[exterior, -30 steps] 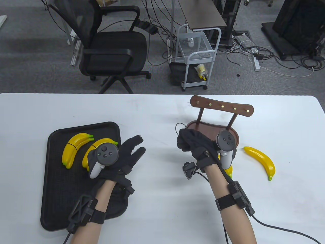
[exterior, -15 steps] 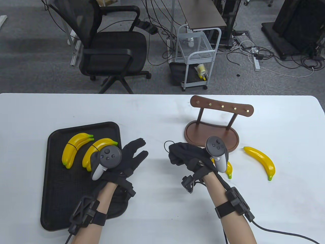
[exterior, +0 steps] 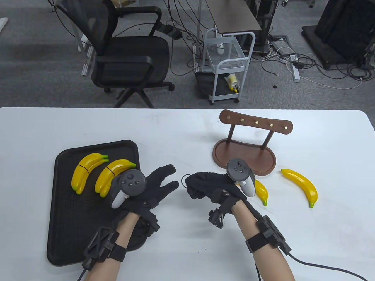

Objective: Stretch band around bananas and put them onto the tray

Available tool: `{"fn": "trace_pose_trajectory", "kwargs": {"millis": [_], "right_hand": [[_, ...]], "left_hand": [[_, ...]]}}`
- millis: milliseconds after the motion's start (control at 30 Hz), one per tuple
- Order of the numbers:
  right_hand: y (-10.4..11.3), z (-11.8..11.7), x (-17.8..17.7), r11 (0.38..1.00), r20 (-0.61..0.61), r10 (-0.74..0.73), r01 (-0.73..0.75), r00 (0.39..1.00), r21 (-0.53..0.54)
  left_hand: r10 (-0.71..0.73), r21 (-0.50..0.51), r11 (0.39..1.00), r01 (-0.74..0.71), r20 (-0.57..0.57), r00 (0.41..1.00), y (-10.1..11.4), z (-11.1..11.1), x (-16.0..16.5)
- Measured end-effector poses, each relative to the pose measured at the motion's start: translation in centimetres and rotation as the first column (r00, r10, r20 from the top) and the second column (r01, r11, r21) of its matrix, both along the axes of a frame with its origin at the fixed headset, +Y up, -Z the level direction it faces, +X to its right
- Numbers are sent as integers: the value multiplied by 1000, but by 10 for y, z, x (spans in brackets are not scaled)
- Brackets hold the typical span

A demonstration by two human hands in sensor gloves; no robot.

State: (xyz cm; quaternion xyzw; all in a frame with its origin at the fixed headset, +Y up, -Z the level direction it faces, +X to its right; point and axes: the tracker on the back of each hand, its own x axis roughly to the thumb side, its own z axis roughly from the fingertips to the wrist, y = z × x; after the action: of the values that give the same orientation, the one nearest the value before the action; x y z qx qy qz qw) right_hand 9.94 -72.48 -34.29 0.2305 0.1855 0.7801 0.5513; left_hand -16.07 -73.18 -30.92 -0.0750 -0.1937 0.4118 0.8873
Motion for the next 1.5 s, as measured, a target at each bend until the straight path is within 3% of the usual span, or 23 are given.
{"fn": "trace_pose_trajectory", "kwargs": {"millis": [433, 767, 1133, 1500], "right_hand": [[-9, 3, -14, 996, -100, 83, -85, 991, -10], [-16, 4, -17, 995, -161, 63, -74, 985, -65], [-11, 8, -23, 996, -165, 83, -88, 983, -24], [-1, 6, -15, 985, -22, 144, -141, 989, 95]], "left_hand": [[-38, -1, 999, 38, 32, 999, -5, 1, 6], [-55, 16, 998, 54, 88, 995, -4, 4, 14], [-49, 50, 998, 43, 127, 991, 6, 9, 24], [57, 13, 998, -59, 125, 991, 10, 6, 15]]}}
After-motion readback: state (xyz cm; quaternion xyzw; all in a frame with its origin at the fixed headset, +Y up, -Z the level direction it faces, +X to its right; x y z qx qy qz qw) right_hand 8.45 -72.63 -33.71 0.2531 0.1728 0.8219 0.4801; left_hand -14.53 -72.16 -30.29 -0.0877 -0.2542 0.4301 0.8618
